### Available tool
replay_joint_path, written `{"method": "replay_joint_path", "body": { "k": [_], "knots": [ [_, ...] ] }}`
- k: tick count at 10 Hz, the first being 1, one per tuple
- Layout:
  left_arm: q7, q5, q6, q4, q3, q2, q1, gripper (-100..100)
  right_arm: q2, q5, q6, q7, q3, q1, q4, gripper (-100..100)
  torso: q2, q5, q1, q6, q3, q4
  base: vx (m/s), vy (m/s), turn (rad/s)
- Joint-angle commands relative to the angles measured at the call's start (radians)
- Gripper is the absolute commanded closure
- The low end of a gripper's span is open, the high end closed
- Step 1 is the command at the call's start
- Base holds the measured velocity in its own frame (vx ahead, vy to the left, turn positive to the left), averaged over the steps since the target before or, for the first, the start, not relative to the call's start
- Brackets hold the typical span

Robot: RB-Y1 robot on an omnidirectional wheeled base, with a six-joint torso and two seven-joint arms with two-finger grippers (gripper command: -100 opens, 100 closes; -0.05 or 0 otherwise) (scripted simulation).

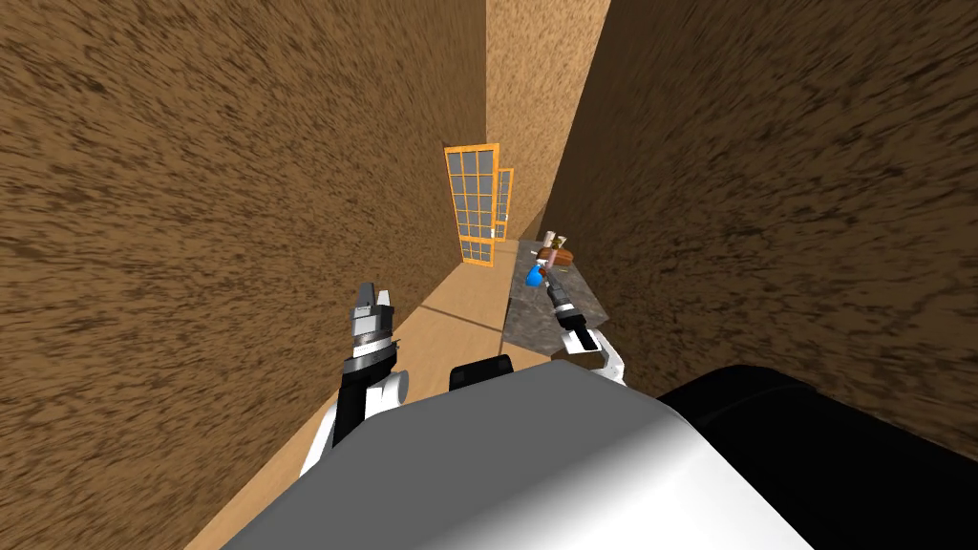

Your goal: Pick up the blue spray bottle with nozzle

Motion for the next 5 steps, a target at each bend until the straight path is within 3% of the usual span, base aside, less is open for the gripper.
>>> {"method": "replay_joint_path", "body": {
  "k": [1,4,5],
  "knots": [
    [0.000,0.000,0.000,0.000,0.000,0.000,0.000,0,-0.019,-0.001,0.021,0.004,-0.009,-0.005,0.036,-100,0.000,0.000,0.000,0.000,0.000,0.000,-0.008,0.084,0.099],
    [0.000,0.000,0.000,0.000,0.000,0.000,0.000,0,-0.084,0.003,0.059,0.025,-0.041,-0.016,0.128,-100,0.000,0.000,0.000,0.001,0.000,0.000,0.000,0.104,0.170],
    [0.000,0.000,0.000,0.000,0.000,0.000,0.000,0,-0.084,0.003,0.059,0.025,-0.041,-0.016,0.163,-100,0.001,0.000,0.000,0.000,0.000,0.000,-0.006,0.088,0.099]
  ]
}}
